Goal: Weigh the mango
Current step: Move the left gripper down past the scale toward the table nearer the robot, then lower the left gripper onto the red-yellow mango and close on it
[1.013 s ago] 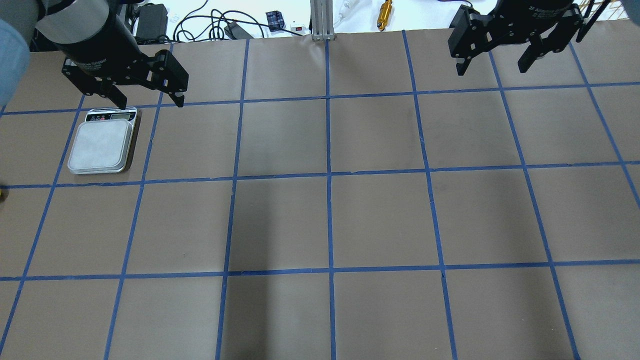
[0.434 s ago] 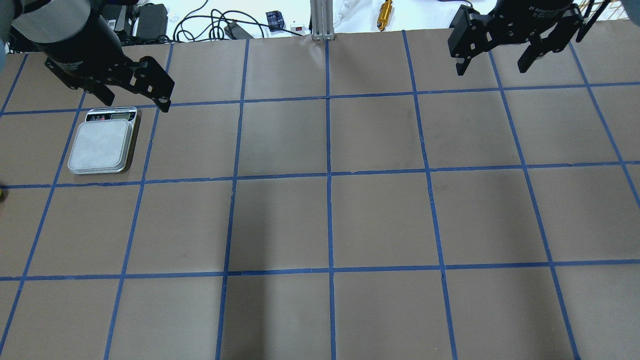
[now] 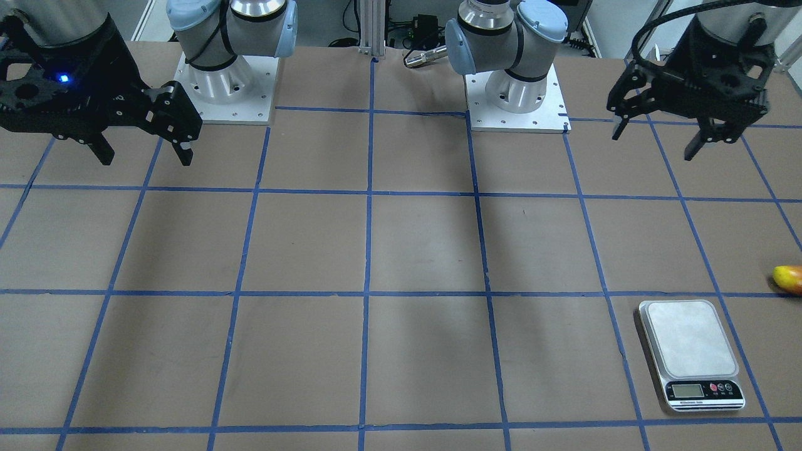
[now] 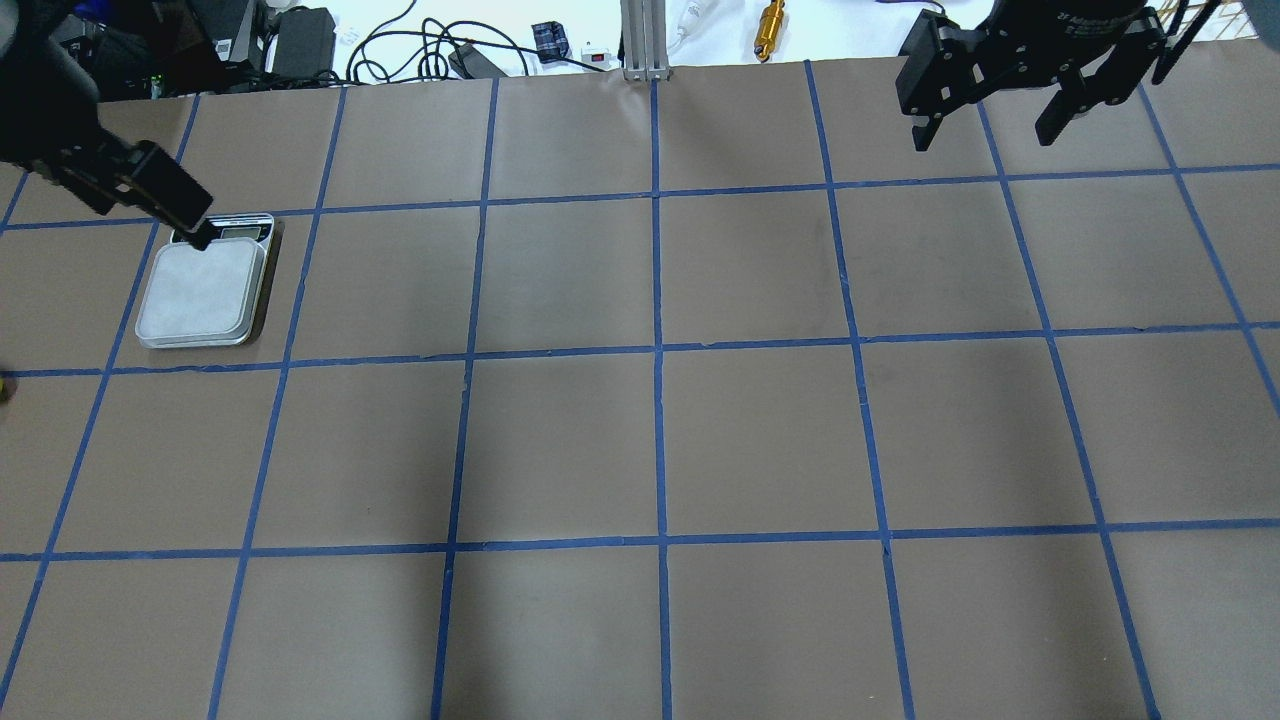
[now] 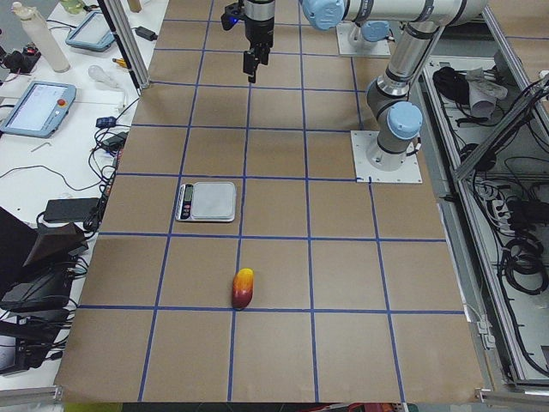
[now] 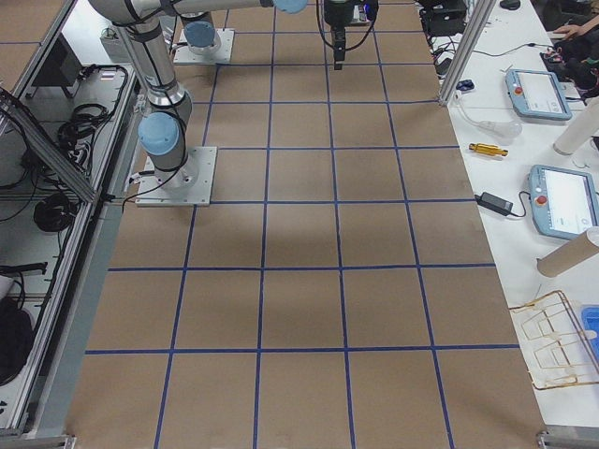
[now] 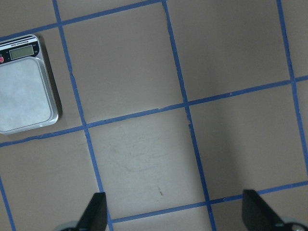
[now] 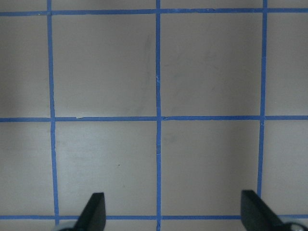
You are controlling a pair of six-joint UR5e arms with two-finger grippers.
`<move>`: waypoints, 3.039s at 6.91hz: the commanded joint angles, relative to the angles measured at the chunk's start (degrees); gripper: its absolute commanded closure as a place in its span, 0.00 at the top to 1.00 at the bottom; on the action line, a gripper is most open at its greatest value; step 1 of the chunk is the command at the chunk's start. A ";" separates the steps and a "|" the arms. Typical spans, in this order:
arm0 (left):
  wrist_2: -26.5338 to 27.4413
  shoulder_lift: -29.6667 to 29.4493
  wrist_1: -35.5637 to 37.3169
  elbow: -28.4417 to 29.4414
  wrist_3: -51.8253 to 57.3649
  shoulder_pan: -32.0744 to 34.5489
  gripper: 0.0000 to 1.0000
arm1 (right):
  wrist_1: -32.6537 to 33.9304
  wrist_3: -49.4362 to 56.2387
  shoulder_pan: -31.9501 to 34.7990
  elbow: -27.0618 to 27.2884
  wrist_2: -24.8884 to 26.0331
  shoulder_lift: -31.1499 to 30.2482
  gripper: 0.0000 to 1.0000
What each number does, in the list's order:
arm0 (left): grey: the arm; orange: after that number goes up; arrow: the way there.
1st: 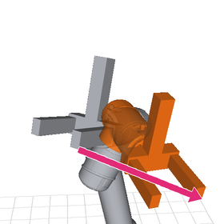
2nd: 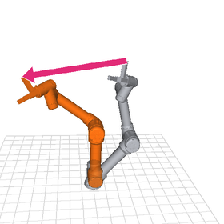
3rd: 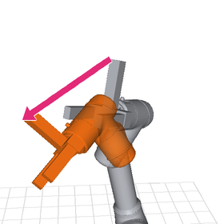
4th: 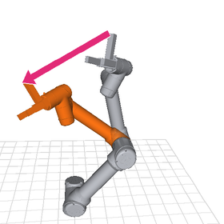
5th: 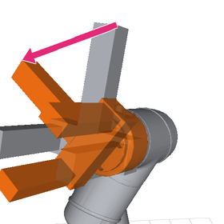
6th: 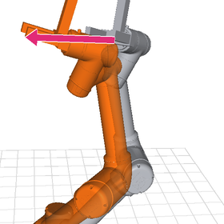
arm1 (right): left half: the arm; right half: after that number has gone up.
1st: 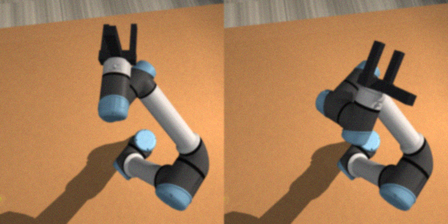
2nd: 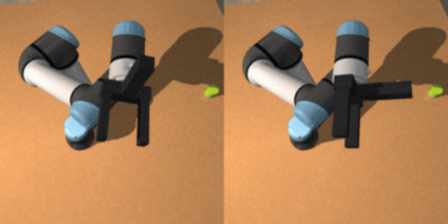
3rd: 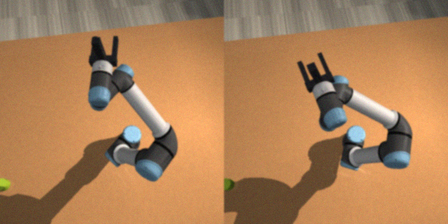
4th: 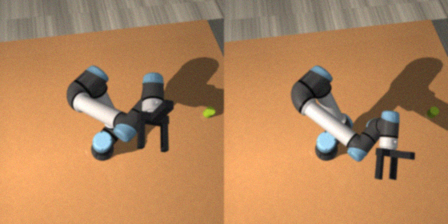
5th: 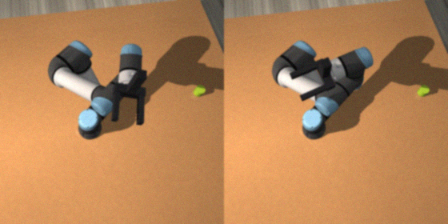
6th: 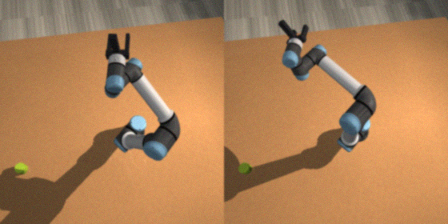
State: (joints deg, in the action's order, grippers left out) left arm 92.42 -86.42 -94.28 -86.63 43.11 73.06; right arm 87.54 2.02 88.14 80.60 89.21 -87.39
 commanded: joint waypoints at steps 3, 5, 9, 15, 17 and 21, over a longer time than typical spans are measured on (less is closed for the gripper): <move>0.40 -4.26 0.41 2.52 40.92 -21.87 1.00 | 0.00 0.00 0.01 0.00 0.00 0.02 1.00; -0.73 -11.18 9.59 2.60 62.00 -29.42 1.00 | 0.00 0.00 0.01 0.00 0.00 0.02 1.00; -4.35 -27.87 11.66 13.29 82.02 -36.75 1.00 | 0.00 0.00 0.01 0.00 0.00 0.02 1.00; -3.83 -46.01 26.93 17.02 100.74 -38.34 1.00 | 0.00 0.00 0.01 0.00 0.00 0.02 1.00; -3.56 -47.95 27.13 16.41 101.82 -38.43 1.00 | 0.00 0.00 0.01 0.00 0.00 -0.06 1.00; -2.59 -49.89 31.34 14.38 102.61 -38.61 1.00 | 0.00 0.00 0.01 0.00 0.00 0.02 1.00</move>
State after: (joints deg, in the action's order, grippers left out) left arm 89.73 -135.57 -64.87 -72.06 145.62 34.46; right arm 87.54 2.02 88.15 80.60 89.21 -87.37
